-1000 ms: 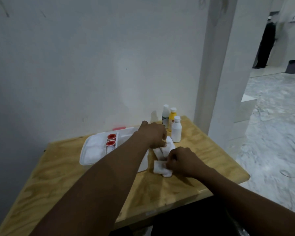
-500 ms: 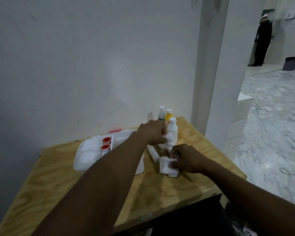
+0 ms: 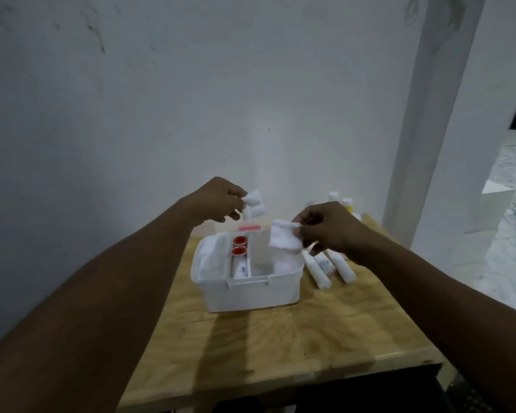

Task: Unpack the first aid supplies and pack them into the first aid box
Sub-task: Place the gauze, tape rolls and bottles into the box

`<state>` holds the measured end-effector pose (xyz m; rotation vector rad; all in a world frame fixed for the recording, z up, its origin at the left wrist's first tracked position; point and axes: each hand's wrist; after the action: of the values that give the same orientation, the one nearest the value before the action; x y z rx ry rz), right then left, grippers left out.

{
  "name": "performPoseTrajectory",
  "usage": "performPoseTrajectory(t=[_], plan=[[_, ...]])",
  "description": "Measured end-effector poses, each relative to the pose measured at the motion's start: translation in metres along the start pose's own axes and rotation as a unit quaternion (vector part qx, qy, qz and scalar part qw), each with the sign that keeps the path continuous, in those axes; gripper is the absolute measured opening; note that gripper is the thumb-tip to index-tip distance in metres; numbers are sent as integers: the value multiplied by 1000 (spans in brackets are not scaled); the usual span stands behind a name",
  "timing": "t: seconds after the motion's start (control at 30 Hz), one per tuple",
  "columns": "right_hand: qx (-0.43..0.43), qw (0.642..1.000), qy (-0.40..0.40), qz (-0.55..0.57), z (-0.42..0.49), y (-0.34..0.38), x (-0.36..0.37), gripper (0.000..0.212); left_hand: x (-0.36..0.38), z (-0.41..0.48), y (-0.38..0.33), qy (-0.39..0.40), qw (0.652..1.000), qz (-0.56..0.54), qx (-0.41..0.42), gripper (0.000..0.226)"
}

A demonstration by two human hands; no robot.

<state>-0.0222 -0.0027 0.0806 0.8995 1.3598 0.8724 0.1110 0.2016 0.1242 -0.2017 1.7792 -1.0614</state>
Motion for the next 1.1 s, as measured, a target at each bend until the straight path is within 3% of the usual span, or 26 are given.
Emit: performPoseTrajectory(t=[0.27, 0.7, 0.87, 1.0, 1.1], plan=[[-29, 998, 38, -34, 37, 28, 89, 11, -33, -21, 75, -33, 996, -47, -66, 16], [-49, 980, 2, -191, 52, 20, 130, 15, -15, -11, 104, -1, 998, 57, -30, 21], [-183, 947, -72, -253, 39, 12, 133, 18, -14, -16, 105, -61, 994, 93, -8, 37], [-264, 909, -12, -321, 25, 9, 136, 32, -18, -21, 109, -115, 989, 79, 42, 22], [-266, 884, 35, -382, 23, 4, 138, 34, -13, -26, 106, -69, 992, 92, 57, 27]])
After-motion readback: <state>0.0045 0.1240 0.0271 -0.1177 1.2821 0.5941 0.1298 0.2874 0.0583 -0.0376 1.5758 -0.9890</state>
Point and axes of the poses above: each hand's wrist, its own z-axis towards the middle knuckle, its own x-axis out of the palm, y = z × x, and after that the axes turned 9 degrees about y, right-handed
